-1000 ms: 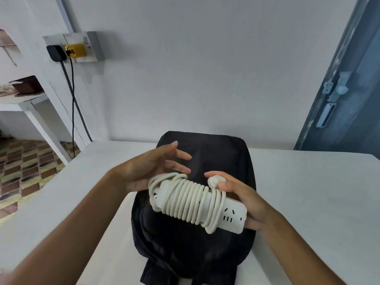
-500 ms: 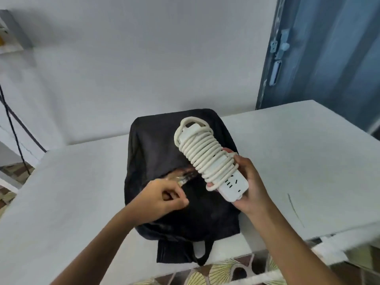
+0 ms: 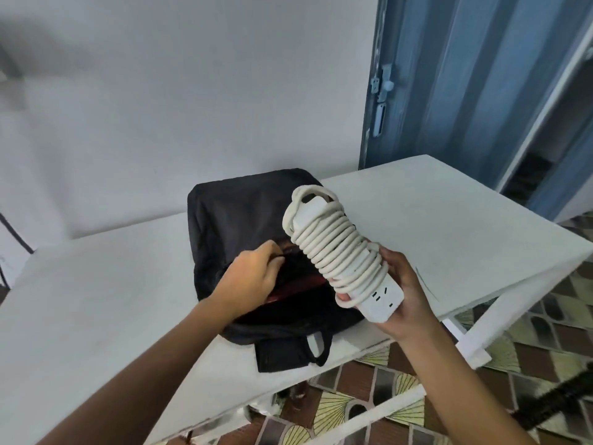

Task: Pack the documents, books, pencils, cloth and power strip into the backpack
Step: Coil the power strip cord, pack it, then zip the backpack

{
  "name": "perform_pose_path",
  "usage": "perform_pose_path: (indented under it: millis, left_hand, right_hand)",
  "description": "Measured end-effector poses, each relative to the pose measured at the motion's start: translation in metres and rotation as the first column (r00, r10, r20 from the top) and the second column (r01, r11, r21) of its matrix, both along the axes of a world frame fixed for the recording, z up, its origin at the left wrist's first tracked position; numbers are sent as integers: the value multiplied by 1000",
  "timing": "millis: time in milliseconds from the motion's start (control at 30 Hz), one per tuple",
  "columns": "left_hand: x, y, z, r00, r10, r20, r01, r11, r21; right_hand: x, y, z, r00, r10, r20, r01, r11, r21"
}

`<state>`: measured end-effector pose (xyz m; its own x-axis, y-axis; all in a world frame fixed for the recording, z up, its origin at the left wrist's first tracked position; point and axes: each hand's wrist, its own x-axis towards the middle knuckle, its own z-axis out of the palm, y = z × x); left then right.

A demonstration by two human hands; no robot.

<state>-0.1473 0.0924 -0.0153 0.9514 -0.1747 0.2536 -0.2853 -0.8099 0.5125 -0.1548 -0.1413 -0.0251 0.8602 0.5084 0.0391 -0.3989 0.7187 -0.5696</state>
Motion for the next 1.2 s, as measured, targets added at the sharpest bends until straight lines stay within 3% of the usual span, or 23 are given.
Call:
perform_pose_path:
  millis: [133, 333, 533, 800, 900, 1033, 1133, 1200]
  left_hand:
    - [20, 4, 38, 996, 78, 40, -71, 986, -152]
    - [52, 17, 91, 994, 100, 49, -90, 979, -185]
    - [58, 13, 129, 983, 10, 184, 13, 992, -125]
    - [56, 11, 147, 927, 25, 375, 25, 991, -129]
    - [57, 11, 151, 919, 16, 395, 40, 990, -133]
    - [59, 12, 158, 907, 3, 422, 61, 988, -139]
    - [62, 13, 158, 906, -4, 423, 65, 989, -130]
    - [62, 12, 159, 908, -11, 419, 70, 990, -124]
  right_hand:
    - [-8, -3, -1, 993, 114, 11, -114, 993, 24]
    - [-10, 2, 3, 990, 130, -48, -136, 977, -164]
    - [-7, 24, 12, 938, -115, -327, -42, 898, -438]
    - [6, 78, 14, 826, -342, -449, 192, 918, -346]
    - [17, 88, 13, 819, -404, -408, 252, 891, -377]
    - [25, 91, 13, 884, -342, -319, 181, 879, -441]
    - [27, 92, 11, 947, -294, -127, 194, 844, -501]
    - [31, 91, 14, 966, -245, 82, 246, 777, -580]
